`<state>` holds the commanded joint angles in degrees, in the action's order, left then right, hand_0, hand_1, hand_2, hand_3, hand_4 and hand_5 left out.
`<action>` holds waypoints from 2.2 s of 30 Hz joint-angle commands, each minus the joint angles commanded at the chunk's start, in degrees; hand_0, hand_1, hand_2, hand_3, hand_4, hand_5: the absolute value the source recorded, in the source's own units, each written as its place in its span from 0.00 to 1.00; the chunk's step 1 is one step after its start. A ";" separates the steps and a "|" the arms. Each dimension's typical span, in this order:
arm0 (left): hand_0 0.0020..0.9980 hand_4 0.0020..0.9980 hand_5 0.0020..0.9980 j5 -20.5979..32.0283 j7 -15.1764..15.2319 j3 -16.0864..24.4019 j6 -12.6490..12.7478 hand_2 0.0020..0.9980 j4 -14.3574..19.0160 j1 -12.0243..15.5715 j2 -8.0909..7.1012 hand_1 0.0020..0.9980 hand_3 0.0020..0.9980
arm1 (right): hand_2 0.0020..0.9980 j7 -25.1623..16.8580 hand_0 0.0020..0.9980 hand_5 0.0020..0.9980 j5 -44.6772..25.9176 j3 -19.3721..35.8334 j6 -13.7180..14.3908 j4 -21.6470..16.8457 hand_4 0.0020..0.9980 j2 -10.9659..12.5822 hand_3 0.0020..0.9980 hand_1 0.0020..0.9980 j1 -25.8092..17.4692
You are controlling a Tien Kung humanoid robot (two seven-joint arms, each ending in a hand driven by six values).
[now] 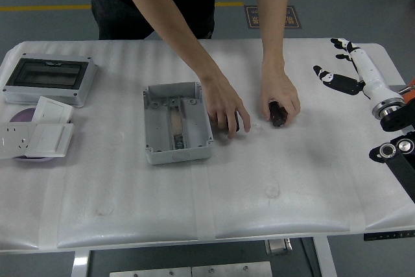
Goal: Pick up the battery,place it into the box
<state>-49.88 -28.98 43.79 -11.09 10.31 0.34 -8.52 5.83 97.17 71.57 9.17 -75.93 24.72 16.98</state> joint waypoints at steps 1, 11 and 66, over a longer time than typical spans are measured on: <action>0.67 0.43 0.39 -0.24 -0.06 0.23 -0.03 0.58 0.00 0.03 0.00 0.67 0.54 | 0.94 -0.03 0.89 0.40 0.10 -0.20 0.01 0.15 0.73 -0.02 0.89 0.82 0.04; 0.67 0.43 0.39 -1.01 -0.68 0.99 -0.45 0.58 0.00 -0.01 0.22 0.67 0.54 | 0.94 0.23 0.89 0.42 0.45 -9.50 0.11 3.19 0.72 2.07 0.90 0.82 4.71; 0.67 0.42 0.38 0.95 0.81 -1.90 0.05 0.54 0.00 -1.29 -0.81 0.66 0.54 | 0.93 1.35 0.87 0.41 1.13 -62.48 -2.58 17.93 0.69 3.57 0.90 0.78 34.50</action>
<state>-48.93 -28.17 41.89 -11.04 10.31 -0.95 -9.33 7.18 98.29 9.09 6.59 -58.00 28.29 51.49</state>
